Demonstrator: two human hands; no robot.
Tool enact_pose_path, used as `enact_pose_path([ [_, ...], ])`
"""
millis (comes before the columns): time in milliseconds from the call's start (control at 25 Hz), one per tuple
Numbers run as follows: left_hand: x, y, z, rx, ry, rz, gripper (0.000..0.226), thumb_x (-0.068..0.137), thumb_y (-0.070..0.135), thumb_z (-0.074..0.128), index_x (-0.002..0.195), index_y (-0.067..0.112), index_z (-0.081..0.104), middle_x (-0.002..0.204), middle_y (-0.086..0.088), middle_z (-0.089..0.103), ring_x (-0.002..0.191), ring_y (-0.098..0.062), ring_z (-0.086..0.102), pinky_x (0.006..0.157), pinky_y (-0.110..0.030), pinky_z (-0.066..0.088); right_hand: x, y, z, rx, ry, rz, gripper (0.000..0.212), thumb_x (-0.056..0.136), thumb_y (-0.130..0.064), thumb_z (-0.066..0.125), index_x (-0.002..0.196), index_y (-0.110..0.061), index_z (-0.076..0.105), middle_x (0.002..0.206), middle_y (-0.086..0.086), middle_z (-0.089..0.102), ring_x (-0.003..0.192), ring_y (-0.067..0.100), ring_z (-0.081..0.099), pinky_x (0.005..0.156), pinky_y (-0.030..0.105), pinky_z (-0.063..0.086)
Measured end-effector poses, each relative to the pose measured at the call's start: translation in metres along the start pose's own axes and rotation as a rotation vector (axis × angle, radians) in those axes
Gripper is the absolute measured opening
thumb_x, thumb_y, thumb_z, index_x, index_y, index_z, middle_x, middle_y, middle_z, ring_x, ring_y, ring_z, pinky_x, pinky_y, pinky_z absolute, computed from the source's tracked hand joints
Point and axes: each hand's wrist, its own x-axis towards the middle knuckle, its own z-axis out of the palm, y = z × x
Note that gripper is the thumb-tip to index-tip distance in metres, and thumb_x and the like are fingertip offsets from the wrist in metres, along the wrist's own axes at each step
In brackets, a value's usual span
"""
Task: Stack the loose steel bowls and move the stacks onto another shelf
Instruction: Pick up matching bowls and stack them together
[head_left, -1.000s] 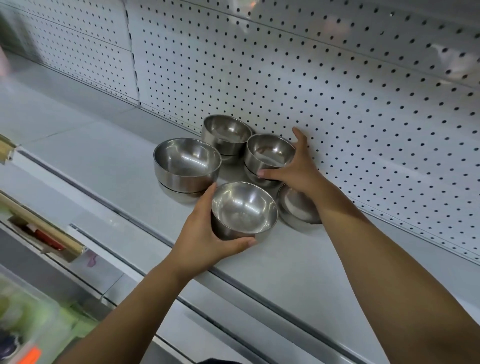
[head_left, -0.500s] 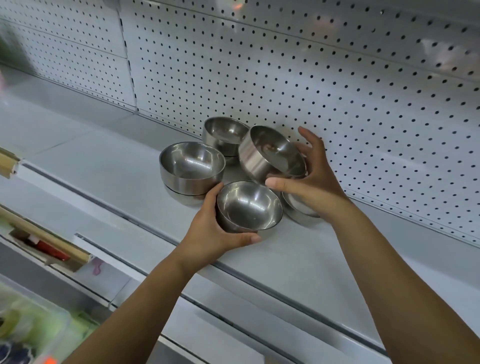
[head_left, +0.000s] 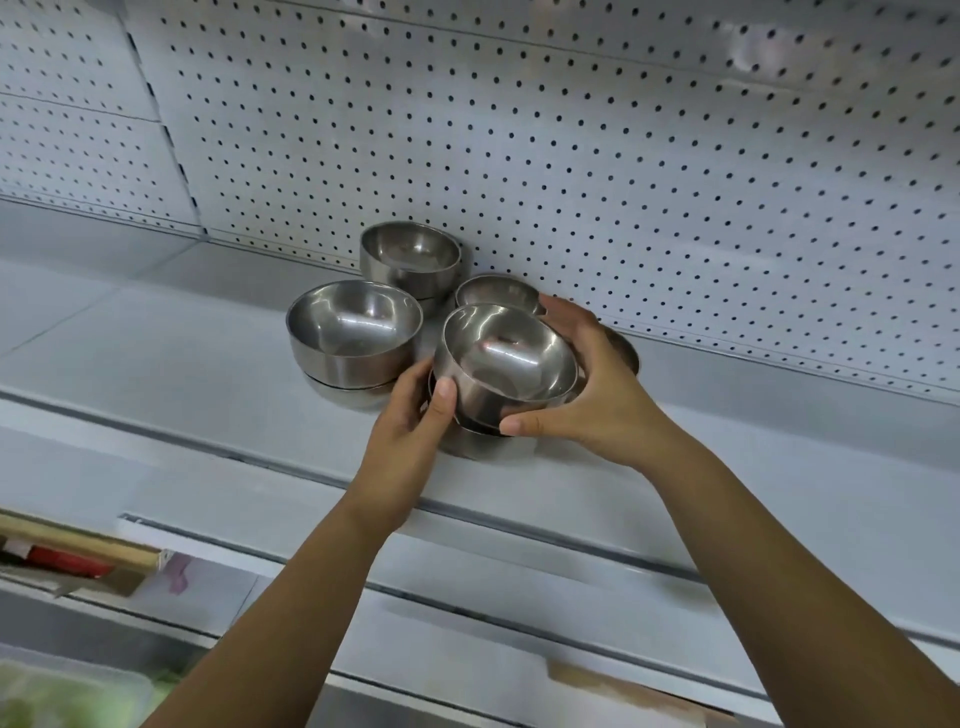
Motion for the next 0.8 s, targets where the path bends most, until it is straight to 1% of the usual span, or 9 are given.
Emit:
enact_pose_path([
  [80, 0.001, -0.003, -0.002, -0.014, -0.004, 0.000, 0.055, 0.093, 0.049, 0.050, 0.143, 0.027, 0.052, 0.125, 0.029, 0.065, 0.119, 0.014, 0.056, 0.090, -0.004, 0.043, -0.002, -0.001, 0.006, 0.007, 0.027, 0.006, 0.117, 0.047, -0.046, 0.099, 0.139, -0.065, 0.030, 0.148, -0.038, 0.036, 0.139, -0.016, 0.035, 0.110, 0.014, 0.036],
  [240, 0.003, -0.005, -0.004, -0.039, -0.014, 0.010, 0.055, 0.095, 0.048, 0.049, 0.142, 0.021, 0.054, 0.128, 0.020, 0.067, 0.123, 0.006, 0.057, 0.096, -0.010, 0.046, -0.005, -0.002, 0.014, 0.000, 0.042, 0.013, 0.121, 0.050, -0.043, 0.100, 0.145, -0.060, 0.027, 0.146, -0.041, 0.034, 0.141, -0.015, 0.033, 0.109, 0.012, 0.034],
  [320, 0.005, -0.009, -0.007, -0.058, -0.026, -0.007, 0.053, 0.099, 0.052, 0.052, 0.140, 0.018, 0.055, 0.133, 0.009, 0.066, 0.128, -0.004, 0.057, 0.108, -0.024, 0.047, -0.007, -0.002, 0.018, 0.001, 0.057, 0.025, 0.121, 0.053, -0.041, 0.100, 0.147, -0.057, 0.025, 0.144, -0.043, 0.033, 0.140, -0.017, 0.032, 0.109, 0.010, 0.033],
  [400, 0.006, -0.011, -0.010, -0.089, -0.029, -0.022, 0.057, 0.097, 0.055, 0.056, 0.140, 0.018, 0.055, 0.138, 0.002, 0.063, 0.134, -0.012, 0.054, 0.116, -0.037, 0.041, -0.008, -0.001, 0.022, 0.001, 0.077, 0.032, 0.122, 0.056, -0.036, 0.101, 0.150, -0.052, 0.024, 0.148, -0.036, 0.035, 0.142, -0.013, 0.032, 0.113, 0.014, 0.033],
  [440, 0.006, -0.011, -0.011, -0.103, -0.030, -0.025, 0.059, 0.095, 0.054, 0.057, 0.141, 0.018, 0.054, 0.140, 0.002, 0.062, 0.135, -0.013, 0.054, 0.117, -0.039, 0.040, -0.008, 0.000, 0.023, 0.001, 0.087, 0.035, 0.123, 0.057, -0.035, 0.101, 0.152, -0.049, 0.023, 0.151, -0.030, 0.036, 0.144, -0.008, 0.033, 0.115, 0.018, 0.034],
  [520, 0.005, -0.011, -0.011, -0.116, -0.020, -0.028, 0.054, 0.099, 0.047, 0.059, 0.143, 0.017, 0.053, 0.141, 0.003, 0.062, 0.134, -0.011, 0.054, 0.118, -0.040, 0.040, -0.008, -0.001, 0.026, 0.000, 0.106, 0.044, 0.127, 0.058, -0.034, 0.102, 0.155, -0.046, 0.020, 0.155, -0.018, 0.037, 0.145, 0.001, 0.036, 0.118, 0.024, 0.036],
  [560, 0.004, -0.009, -0.011, -0.123, -0.018, -0.028, 0.052, 0.099, 0.042, 0.058, 0.144, 0.017, 0.052, 0.141, 0.004, 0.062, 0.134, -0.010, 0.055, 0.118, -0.040, 0.040, -0.008, -0.002, 0.026, 0.000, 0.115, 0.050, 0.128, 0.059, -0.032, 0.102, 0.155, -0.045, 0.019, 0.155, -0.014, 0.037, 0.144, 0.004, 0.039, 0.117, 0.025, 0.037],
  [680, 0.001, -0.008, -0.009, -0.143, -0.004, -0.026, 0.045, 0.100, 0.032, 0.055, 0.142, 0.018, 0.054, 0.141, 0.004, 0.063, 0.133, -0.009, 0.055, 0.118, -0.041, 0.039, -0.008, -0.005, 0.025, -0.015, 0.132, 0.050, 0.129, 0.059, -0.029, 0.102, 0.155, -0.045, 0.017, 0.153, -0.009, 0.038, 0.141, 0.006, 0.042, 0.114, 0.024, 0.039],
  [800, 0.003, -0.011, -0.011, -0.173, 0.012, -0.049, 0.038, 0.103, 0.027, 0.057, 0.139, 0.018, 0.056, 0.139, 0.002, 0.064, 0.133, -0.013, 0.056, 0.119, -0.044, 0.038, -0.007, -0.006, 0.024, -0.027, 0.126, 0.056, 0.129, 0.060, -0.029, 0.102, 0.156, -0.043, 0.017, 0.152, -0.007, 0.039, 0.139, 0.005, 0.043, 0.107, 0.015, 0.038],
])
